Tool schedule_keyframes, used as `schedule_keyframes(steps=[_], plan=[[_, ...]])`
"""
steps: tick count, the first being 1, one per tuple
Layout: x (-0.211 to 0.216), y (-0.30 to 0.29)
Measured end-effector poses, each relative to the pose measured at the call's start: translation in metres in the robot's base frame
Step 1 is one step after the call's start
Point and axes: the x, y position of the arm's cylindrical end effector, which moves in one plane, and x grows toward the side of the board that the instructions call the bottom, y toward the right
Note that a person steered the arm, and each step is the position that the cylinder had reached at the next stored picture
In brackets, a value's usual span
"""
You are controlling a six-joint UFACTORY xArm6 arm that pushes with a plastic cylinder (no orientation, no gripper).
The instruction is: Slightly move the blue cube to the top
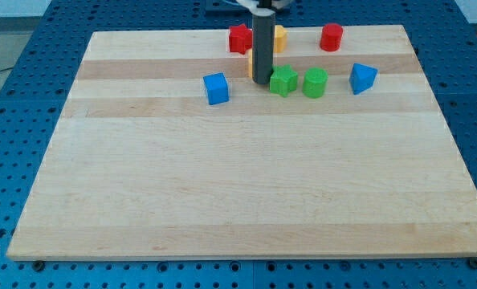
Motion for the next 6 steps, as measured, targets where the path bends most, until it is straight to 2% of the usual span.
schedule_keyframes(steps=[2,4,5,6], plan=[[0.051,0.002],[0.068,-0.068],[0.055,-0.098],[0.03,-0.081]])
